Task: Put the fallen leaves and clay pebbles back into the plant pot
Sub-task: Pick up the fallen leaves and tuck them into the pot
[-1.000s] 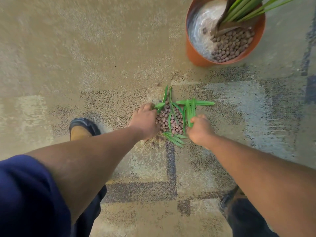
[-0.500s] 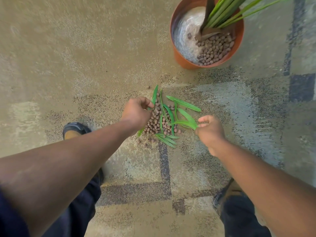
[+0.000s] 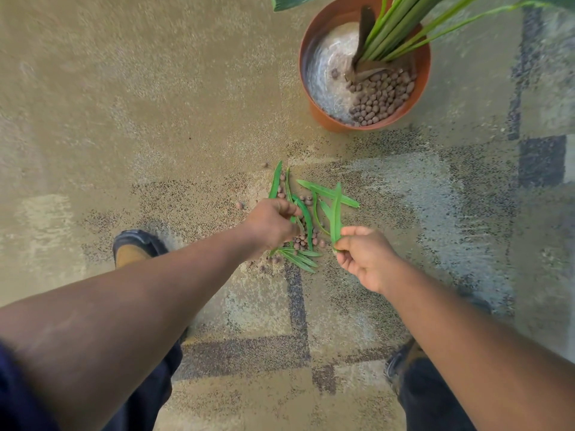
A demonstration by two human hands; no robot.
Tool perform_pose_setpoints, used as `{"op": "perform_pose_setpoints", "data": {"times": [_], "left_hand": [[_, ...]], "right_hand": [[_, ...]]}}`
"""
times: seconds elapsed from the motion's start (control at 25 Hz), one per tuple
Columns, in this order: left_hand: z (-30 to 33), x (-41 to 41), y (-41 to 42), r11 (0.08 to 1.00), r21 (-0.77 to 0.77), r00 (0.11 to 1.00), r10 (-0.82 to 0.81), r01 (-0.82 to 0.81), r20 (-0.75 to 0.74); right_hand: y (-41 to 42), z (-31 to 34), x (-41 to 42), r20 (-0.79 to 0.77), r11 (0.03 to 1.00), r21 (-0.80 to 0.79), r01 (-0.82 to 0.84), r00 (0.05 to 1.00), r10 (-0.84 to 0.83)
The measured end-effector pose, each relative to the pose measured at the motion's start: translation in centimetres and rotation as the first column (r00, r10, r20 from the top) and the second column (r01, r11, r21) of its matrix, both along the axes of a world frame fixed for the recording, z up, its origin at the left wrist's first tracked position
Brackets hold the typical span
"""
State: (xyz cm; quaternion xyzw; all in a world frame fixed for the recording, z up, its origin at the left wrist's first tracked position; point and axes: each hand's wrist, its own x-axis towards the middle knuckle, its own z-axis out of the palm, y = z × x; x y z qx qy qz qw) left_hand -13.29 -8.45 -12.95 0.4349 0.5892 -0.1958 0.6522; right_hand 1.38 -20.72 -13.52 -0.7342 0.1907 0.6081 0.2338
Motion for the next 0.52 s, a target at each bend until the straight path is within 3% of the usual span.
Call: {"op": "perform_pose_setpoints", "data": {"times": [0.12, 0.36, 0.44, 0.52], "left_hand": [[-0.1, 0.9, -0.7, 0.999, -0.044, 0.999, 0.029, -0.028, 0.031], [0.0, 2.4, -1.9, 0.976, -0.063, 0.975, 0.214, -0.21, 0.068], [0.3, 2.5, -1.7, 0.974, -0.023, 0.971, 0.226, -0.225, 0.082], [0.8, 2.8, -0.8, 0.973, 0.066, 0.971, 0.217, -0.223, 0.097]], "right_hand": [[0.1, 0.6, -0.3, -0.026, 1.0, 0.016, 0.025, 0.999, -0.024], [1.1, 1.5, -1.3, 0.044, 0.983, 0.085, -0.165, 0.986, 0.162], [1.3, 2.2, -1.2, 0.046, 0.965, 0.118, -0.234, 0.972, 0.23], [2.1, 2.9, -0.4, 0.158, 0.951, 0.159, -0.265, 0.958, 0.241]]}}
